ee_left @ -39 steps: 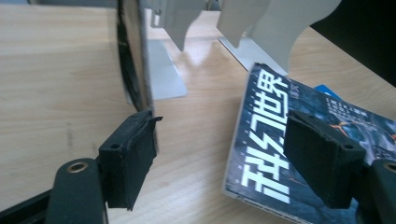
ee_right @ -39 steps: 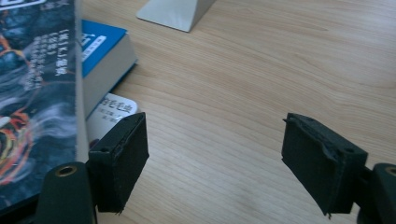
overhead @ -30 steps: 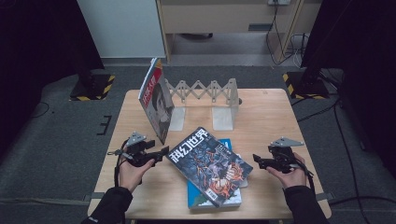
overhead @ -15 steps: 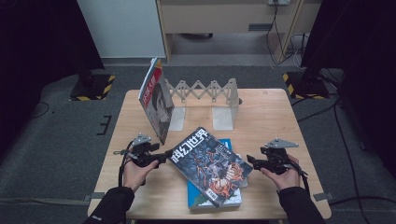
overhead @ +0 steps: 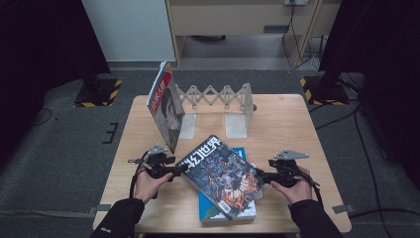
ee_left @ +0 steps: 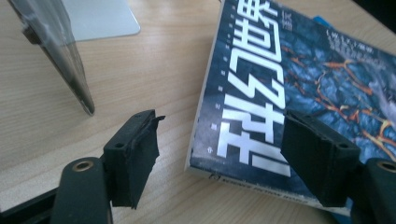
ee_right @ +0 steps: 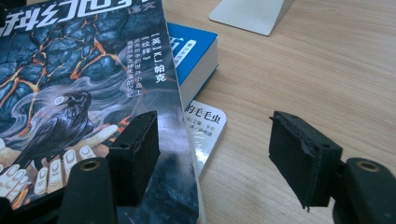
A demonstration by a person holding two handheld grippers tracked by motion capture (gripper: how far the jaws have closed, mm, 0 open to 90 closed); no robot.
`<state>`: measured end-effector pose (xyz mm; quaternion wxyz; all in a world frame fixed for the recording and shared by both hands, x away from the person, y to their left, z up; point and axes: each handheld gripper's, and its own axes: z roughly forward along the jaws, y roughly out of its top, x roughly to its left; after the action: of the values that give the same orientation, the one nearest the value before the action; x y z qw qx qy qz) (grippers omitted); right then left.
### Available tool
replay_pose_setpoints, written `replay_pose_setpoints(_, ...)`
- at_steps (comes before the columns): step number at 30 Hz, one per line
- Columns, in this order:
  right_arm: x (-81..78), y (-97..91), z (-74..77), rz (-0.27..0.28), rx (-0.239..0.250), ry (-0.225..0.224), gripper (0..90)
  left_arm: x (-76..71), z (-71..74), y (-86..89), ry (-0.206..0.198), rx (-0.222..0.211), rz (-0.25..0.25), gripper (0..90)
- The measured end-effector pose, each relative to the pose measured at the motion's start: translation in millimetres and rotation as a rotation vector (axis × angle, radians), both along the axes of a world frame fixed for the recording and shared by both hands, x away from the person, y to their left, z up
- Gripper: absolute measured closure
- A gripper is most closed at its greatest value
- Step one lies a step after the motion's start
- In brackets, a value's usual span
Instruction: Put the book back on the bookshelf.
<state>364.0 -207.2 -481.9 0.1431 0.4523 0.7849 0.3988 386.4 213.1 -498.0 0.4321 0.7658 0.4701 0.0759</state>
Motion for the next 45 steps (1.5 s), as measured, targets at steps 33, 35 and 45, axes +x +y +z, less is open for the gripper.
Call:
replay_pose_setpoints(33,0.6,0.9,-5.0,-0.005,-0.019,0.012,28.5,-11.1,-4.4,-5.9,0.102,-0.047,-0.066,26.1)
replay_pose_setpoints(35,0.5,1.3,-5.8,-0.006,-0.017,0.014,28.5,-8.5,-6.2,-6.9,0.111,-0.063,-0.066,24.4)
replay_pose_setpoints(45,1.1,2.0,-7.9,-0.001,-0.019,0.024,27.8,0.8,-16.2,-9.5,0.174,-0.14,-0.082,18.7)
